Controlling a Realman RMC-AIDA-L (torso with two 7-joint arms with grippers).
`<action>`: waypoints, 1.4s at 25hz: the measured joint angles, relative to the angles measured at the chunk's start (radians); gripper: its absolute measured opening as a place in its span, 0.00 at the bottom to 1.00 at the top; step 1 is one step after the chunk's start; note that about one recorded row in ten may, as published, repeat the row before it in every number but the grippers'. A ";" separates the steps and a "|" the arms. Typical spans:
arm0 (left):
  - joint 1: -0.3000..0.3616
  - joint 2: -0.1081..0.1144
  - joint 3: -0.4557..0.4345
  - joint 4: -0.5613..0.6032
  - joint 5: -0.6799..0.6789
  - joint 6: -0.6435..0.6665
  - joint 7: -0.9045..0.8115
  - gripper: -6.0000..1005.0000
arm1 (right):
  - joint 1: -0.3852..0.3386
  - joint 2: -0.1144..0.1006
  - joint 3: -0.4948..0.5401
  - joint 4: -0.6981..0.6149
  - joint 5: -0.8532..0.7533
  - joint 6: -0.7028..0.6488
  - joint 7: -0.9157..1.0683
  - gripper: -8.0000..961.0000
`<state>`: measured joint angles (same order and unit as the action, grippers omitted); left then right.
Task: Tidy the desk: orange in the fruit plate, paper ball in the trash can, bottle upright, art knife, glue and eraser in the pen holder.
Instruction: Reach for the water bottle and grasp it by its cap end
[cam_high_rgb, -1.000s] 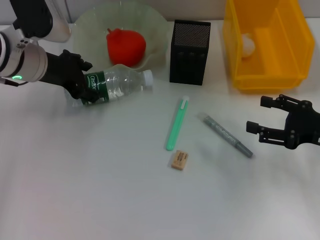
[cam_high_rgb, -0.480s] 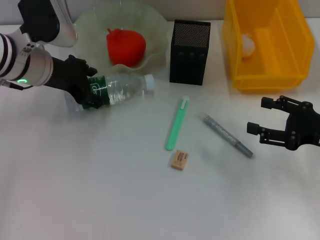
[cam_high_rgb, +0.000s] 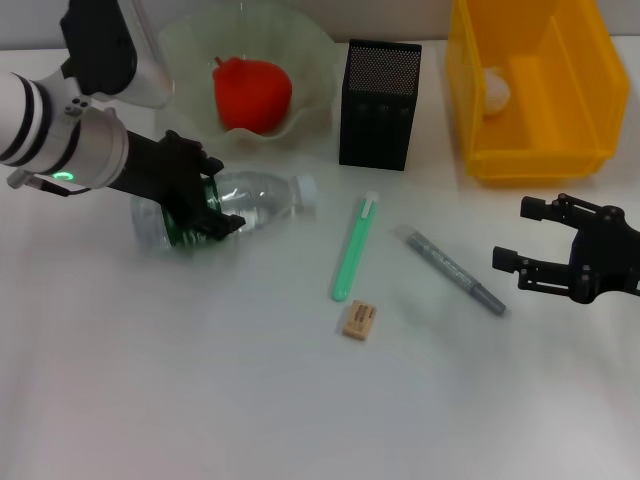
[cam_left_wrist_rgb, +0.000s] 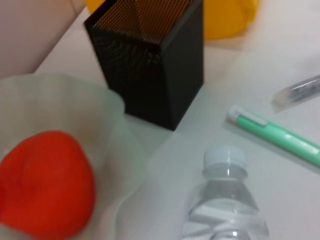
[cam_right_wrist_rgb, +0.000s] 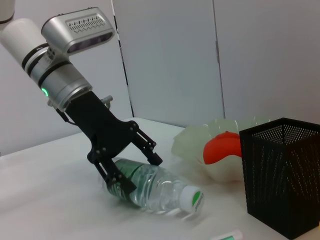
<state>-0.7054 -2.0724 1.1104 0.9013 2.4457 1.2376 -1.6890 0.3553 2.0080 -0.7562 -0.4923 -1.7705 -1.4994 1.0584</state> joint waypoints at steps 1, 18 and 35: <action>0.000 0.000 0.009 0.000 -0.008 0.004 0.000 0.81 | 0.000 0.000 0.000 0.000 0.000 0.000 0.000 0.84; -0.031 -0.003 0.104 -0.024 -0.082 -0.004 -0.023 0.81 | 0.001 0.002 0.000 0.000 -0.001 -0.004 0.000 0.84; -0.113 -0.006 0.165 -0.161 -0.129 -0.089 -0.021 0.81 | 0.001 -0.001 0.000 0.000 0.000 -0.004 0.000 0.83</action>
<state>-0.8188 -2.0785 1.2759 0.7406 2.3167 1.1485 -1.7098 0.3558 2.0067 -0.7563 -0.4924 -1.7709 -1.5033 1.0583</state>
